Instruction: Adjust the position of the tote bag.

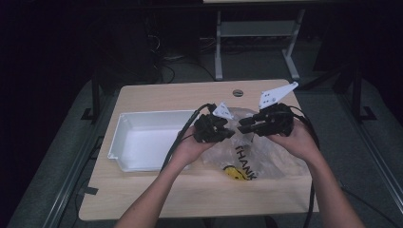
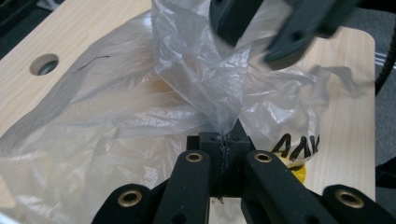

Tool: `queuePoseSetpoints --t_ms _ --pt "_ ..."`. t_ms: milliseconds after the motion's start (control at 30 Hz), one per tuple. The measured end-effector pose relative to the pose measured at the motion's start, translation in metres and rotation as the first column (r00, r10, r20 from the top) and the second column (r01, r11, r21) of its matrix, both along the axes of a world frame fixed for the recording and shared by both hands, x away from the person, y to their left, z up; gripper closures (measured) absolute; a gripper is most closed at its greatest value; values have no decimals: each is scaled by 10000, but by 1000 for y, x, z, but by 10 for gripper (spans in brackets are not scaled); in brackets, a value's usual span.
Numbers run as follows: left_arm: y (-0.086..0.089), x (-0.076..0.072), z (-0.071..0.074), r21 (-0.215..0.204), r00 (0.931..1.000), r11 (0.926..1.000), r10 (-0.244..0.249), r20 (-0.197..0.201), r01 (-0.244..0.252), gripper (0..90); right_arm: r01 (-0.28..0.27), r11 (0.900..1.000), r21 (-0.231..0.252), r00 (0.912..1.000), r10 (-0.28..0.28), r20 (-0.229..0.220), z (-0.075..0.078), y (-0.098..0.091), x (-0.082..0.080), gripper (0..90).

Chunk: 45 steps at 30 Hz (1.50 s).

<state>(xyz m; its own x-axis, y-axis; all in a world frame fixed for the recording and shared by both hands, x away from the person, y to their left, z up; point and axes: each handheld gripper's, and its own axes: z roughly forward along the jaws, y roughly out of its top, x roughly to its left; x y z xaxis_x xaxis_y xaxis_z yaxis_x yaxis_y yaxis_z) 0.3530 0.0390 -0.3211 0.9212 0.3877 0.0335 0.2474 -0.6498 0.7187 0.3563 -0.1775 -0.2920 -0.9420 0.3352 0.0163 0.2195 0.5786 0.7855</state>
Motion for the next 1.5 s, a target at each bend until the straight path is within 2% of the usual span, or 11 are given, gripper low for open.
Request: queuePoseSetpoints --t_ms 133,433,500,733,867,1000,1167,1233,1333,1433,1500 --pt "5 2 1 53 9999 9998 168 24 -168 898 308 9994 168 9994 -310 120 2 -9 -2 591" --pt "20 6 2 199 9988 9986 491 13 -491 899 966 9946 373 9950 -974 204 -2 -35 -4 533" --pt "23 7 2 210 9982 9980 592 11 -593 899 1420 9894 294 9897 -1425 164 -7 -47 -3 512" --pt "32 9 2 294 9969 9964 792 -4 -792 899 2127 9771 48 9771 -2127 109 -16 -66 3 499" --pt "36 11 1 350 9960 9954 888 24 -888 899 2523 9674 -202 9676 -2521 112 -23 -74 9 493" --pt "38 12 1 413 9958 9950 912 25 -913 899 2679 9624 -456 9634 -2680 53 -28 -76 13 495" --pt "42 16 1 539 9955 9940 952 10 -952 899 2827 9560 -786 9590 -2835 9 -36 -76 20 540" --pt "43 17 0 568 9953 9937 972 0 -970 900 2910 9512 -1027 9561 -2930 -40 -41 -76 25 601" --pt "44 19 -1 588 9951 9934 987 31 -987 900 2933 9495 -1113 9554 -2953 -16 -42 -76 29 634" --pt "45 22 -2 569 9942 9926 1072 -38 -1068 900 3004 9451 -1287 9530 -3028 9 -45 -75 36 731" --pt "46 24 -2 561 9938 9922 1115 -58 -1110 900 2960 9462 -1307 9543 -2988 -18 -46 -74 37 761"
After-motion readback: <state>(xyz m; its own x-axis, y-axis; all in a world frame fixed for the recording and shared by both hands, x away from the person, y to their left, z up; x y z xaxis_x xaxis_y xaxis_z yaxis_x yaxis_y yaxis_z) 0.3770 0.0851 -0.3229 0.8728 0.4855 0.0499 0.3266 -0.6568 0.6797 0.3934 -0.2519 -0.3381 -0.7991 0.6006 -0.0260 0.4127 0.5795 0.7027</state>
